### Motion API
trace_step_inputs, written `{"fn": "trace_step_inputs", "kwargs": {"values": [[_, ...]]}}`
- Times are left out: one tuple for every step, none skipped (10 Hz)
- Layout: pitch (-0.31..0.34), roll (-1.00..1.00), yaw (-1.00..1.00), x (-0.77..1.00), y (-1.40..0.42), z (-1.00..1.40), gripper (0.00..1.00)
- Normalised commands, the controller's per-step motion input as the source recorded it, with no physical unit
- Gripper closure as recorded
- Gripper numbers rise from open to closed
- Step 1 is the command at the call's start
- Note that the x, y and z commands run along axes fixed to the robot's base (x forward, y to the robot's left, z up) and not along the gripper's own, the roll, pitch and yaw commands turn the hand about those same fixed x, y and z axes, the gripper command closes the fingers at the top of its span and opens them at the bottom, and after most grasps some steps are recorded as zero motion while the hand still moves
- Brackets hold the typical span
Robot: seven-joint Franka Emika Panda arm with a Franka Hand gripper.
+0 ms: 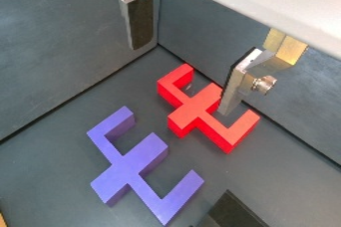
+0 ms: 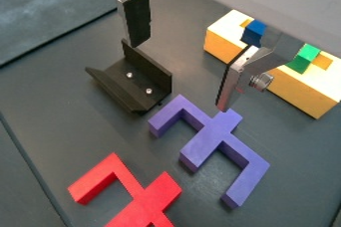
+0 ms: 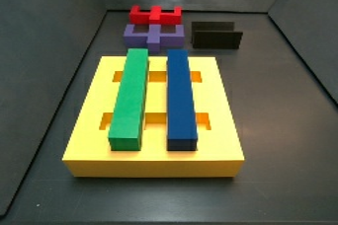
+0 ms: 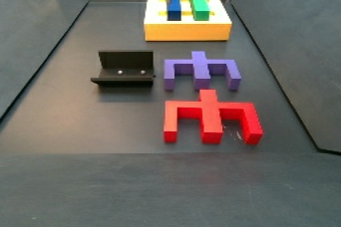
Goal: Pick up the purple object. Move up. Place the purple object on the fixture. Regrasp the purple object. Move to above the board. Insert the purple object.
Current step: Pick up the purple object.
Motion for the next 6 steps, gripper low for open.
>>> {"fn": "trace_step_inputs", "kwargs": {"values": [[-0.041, -0.11, 0.00, 0.03, -0.17, -0.25, 0.00], [-0.086, -0.09, 0.00, 0.00, -0.33, -0.32, 0.00], [-0.057, -0.02, 0.00, 0.05, -0.55, -0.42, 0.00], [-0.049, 0.00, 0.00, 0.05, -0.64, -0.49, 0.00], [-0.070, 0.00, 0.00, 0.00, -0.70, -0.56, 0.00], [-0.071, 0.00, 0.00, 0.00, -0.52, -0.92, 0.00]]}}
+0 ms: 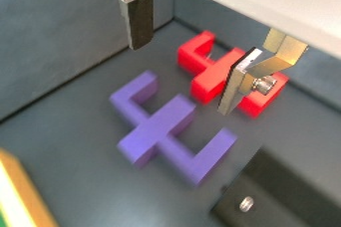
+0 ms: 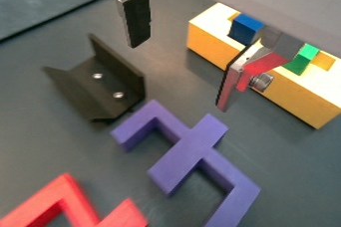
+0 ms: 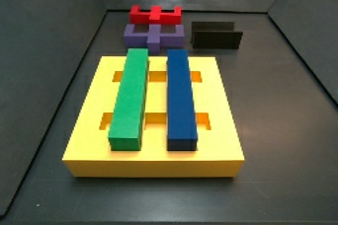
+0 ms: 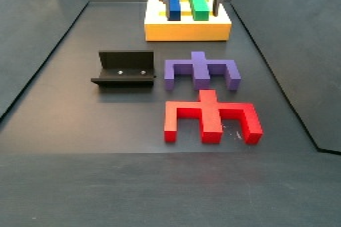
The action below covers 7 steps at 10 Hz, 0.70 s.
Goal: Pick up the purple object. Move up. Place the purple object on the fixture. Regrasp the purple object. Move to above the board. Insert the purple object.
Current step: Pick up the purple object.
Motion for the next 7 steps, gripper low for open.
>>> {"fn": "trace_step_inputs", "kwargs": {"values": [[-0.109, 0.00, 0.00, -0.04, -0.44, -1.00, 0.00], [-0.121, 0.01, 0.00, -0.02, -0.42, -1.00, 0.00], [-0.116, 0.12, 0.00, -0.03, -0.44, -1.00, 0.00], [-0.097, 0.19, 0.00, -0.07, -0.36, -0.96, 0.00], [-0.049, 0.24, 0.00, 0.00, -0.15, -0.88, 0.00], [0.000, 0.31, 0.00, 0.01, 0.00, -0.78, 0.00], [0.000, 0.32, 0.00, 0.00, 0.03, -0.71, 0.00]]}}
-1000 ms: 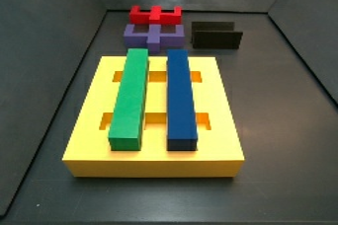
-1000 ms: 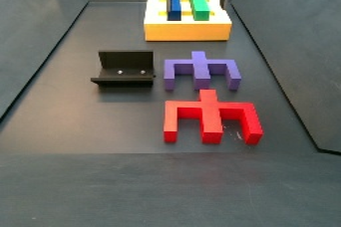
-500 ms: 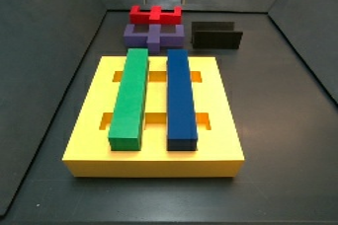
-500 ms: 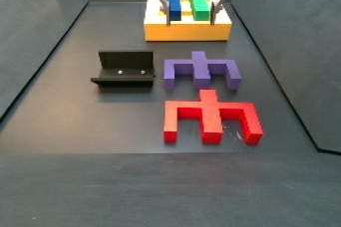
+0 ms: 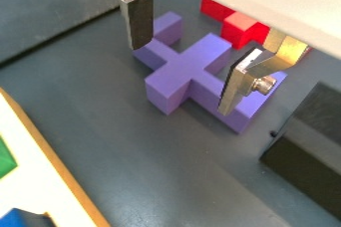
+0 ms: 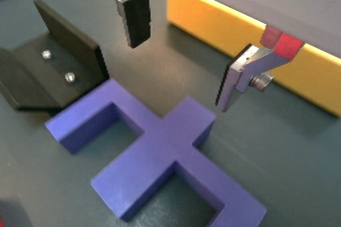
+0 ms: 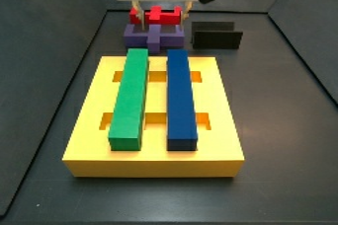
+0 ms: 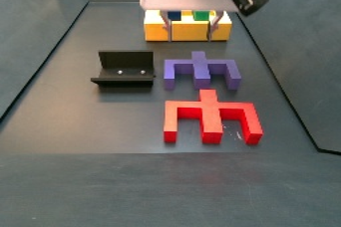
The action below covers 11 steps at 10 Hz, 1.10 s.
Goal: Pick up the purple object. Move up. Place the purple object on the fixture. Regrasp the purple object. Move to above the board. Insert the purple object.
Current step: Pick up the purple object.
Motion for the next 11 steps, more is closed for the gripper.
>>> {"fn": "trace_step_inputs", "kwargs": {"values": [[0.000, 0.33, 0.00, 0.00, 0.06, -0.66, 0.00], [0.007, 0.30, 0.03, -0.12, 0.10, -0.58, 0.00], [0.016, 0.20, 0.00, -0.09, 0.06, -0.45, 0.00], [0.004, 0.12, 0.00, -0.12, 0.07, -0.29, 0.00], [0.013, 0.07, 0.03, -0.05, 0.06, -0.14, 0.00], [0.000, 0.03, 0.00, 0.00, 0.00, 0.00, 0.00], [0.000, 0.00, 0.00, 0.00, 0.02, 0.00, 0.00], [-0.059, -0.04, 0.00, -0.03, 0.10, -0.10, 0.00], [-0.054, 0.00, 0.00, -0.02, 0.10, -0.19, 0.00], [-0.020, 0.00, 0.00, -0.02, 0.00, -0.07, 0.00], [0.000, 0.00, 0.00, -0.02, 0.00, -0.05, 0.00]]}}
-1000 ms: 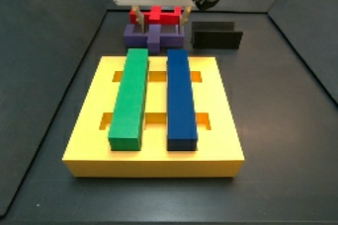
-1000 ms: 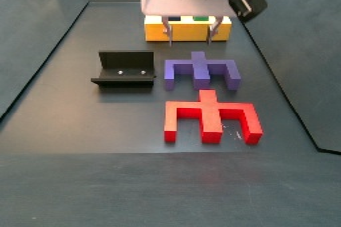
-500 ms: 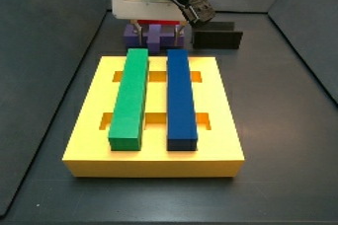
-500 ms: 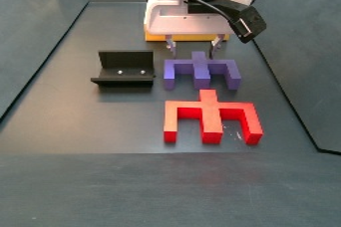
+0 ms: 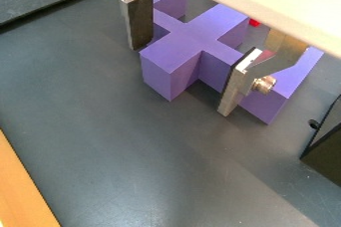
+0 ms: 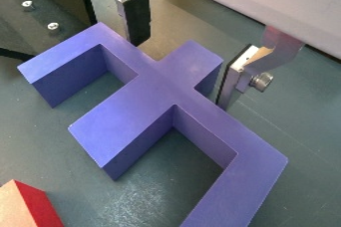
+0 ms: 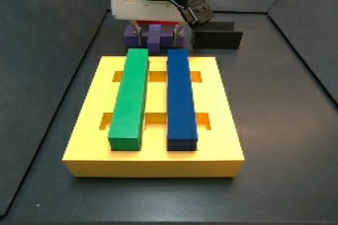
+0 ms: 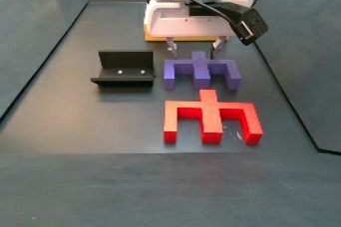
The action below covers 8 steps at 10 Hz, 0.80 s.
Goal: Pick up the purple object. Move up. Place the purple object on the fixture. Regrasp the purple object. Move to above the board. Insert the purple object.
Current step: Pick up the purple object.
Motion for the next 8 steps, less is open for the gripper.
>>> {"fn": "trace_step_inputs", "kwargs": {"values": [[-0.003, 0.00, 0.00, -0.01, 0.00, -0.11, 0.00], [-0.001, 0.01, 0.00, -0.01, 0.00, -0.16, 0.00], [0.000, 0.03, 0.00, -0.01, 0.00, -0.18, 0.00], [0.000, 0.02, 0.00, -0.02, 0.00, -0.16, 0.00], [-0.010, 0.00, 0.00, -0.01, 0.00, 0.00, 0.00], [0.000, 0.00, 0.00, 0.00, 0.00, 0.00, 0.00], [0.000, 0.00, 0.00, 0.00, 0.00, 0.00, 1.00], [0.000, 0.00, 0.00, 0.00, 0.00, 0.00, 1.00]]}}
